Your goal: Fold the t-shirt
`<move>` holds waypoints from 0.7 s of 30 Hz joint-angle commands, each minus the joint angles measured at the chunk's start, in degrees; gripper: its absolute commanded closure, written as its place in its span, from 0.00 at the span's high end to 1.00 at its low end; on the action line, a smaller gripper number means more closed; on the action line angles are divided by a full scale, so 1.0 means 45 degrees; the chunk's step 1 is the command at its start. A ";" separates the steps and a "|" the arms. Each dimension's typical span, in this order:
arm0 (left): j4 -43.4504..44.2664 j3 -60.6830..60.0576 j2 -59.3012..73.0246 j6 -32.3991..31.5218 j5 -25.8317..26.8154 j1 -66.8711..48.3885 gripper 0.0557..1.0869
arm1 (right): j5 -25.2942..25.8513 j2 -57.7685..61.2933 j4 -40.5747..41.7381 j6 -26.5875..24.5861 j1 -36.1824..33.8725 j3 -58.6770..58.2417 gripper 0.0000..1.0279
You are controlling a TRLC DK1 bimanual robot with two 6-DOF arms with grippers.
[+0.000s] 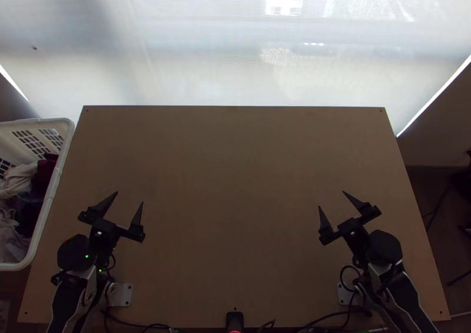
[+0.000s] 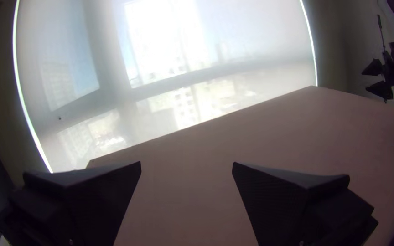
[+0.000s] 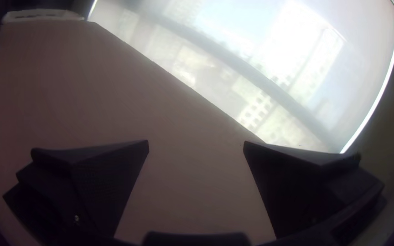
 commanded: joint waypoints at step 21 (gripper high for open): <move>-0.3363 0.7951 0.8474 0.1519 0.1278 1.2940 0.95 | 0.0754 1.0716 -1.0690 0.7075 0.0242 1.3625 0.95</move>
